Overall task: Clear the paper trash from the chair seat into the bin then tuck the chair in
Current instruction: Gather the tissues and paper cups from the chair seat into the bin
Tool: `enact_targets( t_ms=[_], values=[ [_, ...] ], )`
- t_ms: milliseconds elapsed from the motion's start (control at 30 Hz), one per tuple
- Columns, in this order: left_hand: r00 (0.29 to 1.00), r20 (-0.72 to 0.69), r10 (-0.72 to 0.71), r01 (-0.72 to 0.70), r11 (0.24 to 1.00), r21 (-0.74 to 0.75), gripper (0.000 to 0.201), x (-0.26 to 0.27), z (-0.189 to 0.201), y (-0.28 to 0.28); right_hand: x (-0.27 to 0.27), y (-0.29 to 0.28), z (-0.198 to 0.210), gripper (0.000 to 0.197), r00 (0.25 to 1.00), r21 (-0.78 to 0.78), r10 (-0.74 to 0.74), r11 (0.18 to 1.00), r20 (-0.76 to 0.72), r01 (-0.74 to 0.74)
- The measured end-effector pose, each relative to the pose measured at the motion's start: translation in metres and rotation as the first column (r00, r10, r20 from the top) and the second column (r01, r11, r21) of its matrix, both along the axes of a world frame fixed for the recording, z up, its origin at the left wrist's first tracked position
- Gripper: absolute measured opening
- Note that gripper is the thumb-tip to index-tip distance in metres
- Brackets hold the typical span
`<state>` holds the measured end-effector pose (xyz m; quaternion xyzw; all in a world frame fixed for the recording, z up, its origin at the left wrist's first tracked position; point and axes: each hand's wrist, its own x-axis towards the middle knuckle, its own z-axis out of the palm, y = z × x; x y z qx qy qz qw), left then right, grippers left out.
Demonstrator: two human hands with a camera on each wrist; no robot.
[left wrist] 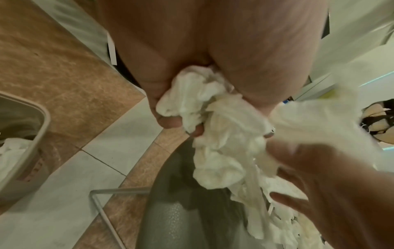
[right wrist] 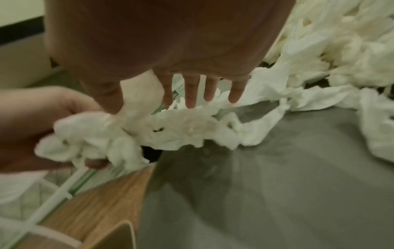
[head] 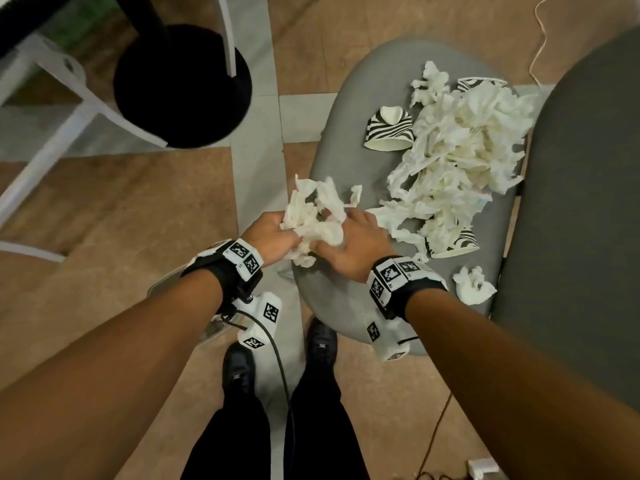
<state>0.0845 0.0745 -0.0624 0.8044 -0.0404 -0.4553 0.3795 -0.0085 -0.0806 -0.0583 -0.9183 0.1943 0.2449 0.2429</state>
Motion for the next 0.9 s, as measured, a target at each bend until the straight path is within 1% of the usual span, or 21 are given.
enact_targets(
  t_ms=[33,100,167,233,267,400,500,567,633,700,767,800,900],
  values=[
    [1.0,0.02,0.007,-0.008,1.0,0.019,0.011,0.001,0.0,0.001,-0.006,-0.002,-0.003,0.082,0.998,-0.036,0.057,0.998,-0.035,-0.058],
    [0.998,0.049,0.024,-0.027,0.999,0.047,0.009,0.004,-0.003,0.003,-0.017,-0.008,-0.012,0.078,0.985,-0.039,0.136,0.989,-0.104,-0.141],
    [0.997,0.061,0.048,-0.052,0.997,0.06,0.008,0.007,-0.005,0.006,-0.021,-0.011,-0.018,0.063,0.972,-0.007,0.19,0.981,-0.14,-0.193],
    [0.996,0.072,0.055,-0.061,0.995,0.077,0.006,0.011,-0.007,0.01,-0.019,-0.011,-0.019,0.043,0.967,-0.009,0.229,0.973,-0.108,-0.231],
    [0.996,0.07,0.051,-0.056,0.995,0.083,0.006,0.012,-0.008,0.013,-0.018,-0.009,-0.019,0.038,0.972,-0.01,0.214,0.976,-0.094,-0.216],
    [0.997,0.055,0.044,-0.05,0.993,0.103,0.008,0.014,-0.011,0.024,-0.013,-0.001,-0.016,0.033,0.991,-0.062,0.119,0.991,-0.062,-0.122],
    [0.997,0.052,0.064,-0.069,0.993,0.098,0.013,0.014,-0.012,0.035,-0.003,0.006,-0.011,0.028,1.0,-0.053,0.005,0.999,-0.031,-0.006],
    [0.997,0.04,0.072,-0.076,0.992,0.1,0.01,0.013,-0.011,0.042,0.006,0.016,-0.005,0.023,0.999,0.021,-0.037,0.999,0.005,0.037],
    [0.997,0.028,0.072,-0.074,0.994,0.083,0.008,0.011,-0.01,0.049,0.017,0.034,0.003,0.018,0.999,0.116,-0.014,0.993,0.049,0.008],
    [0.997,0.01,0.076,-0.076,0.996,0.045,0.012,0.009,-0.011,0.06,0.027,0.061,0.009,0.014,0.995,0.2,0.006,0.979,0.096,-0.025],
    [0.995,-0.015,0.103,-0.103,0.995,0.01,0.016,0.011,-0.012,0.078,0.036,0.091,0.01,0.014,0.992,0.245,0.014,0.969,0.126,-0.045],
    [0.992,-0.03,0.124,-0.124,0.992,0.004,0.016,0.014,-0.012,0.091,0.04,0.106,0.009,0.014,0.992,0.257,0.011,0.965,0.126,-0.043],
    [0.981,-0.065,0.185,-0.184,0.983,0.019,0.031,0.022,-0.014,0.139,0.049,0.15,0.002,0.018,0.993,0.312,-0.02,0.95,0.117,-0.017]
  ],
)
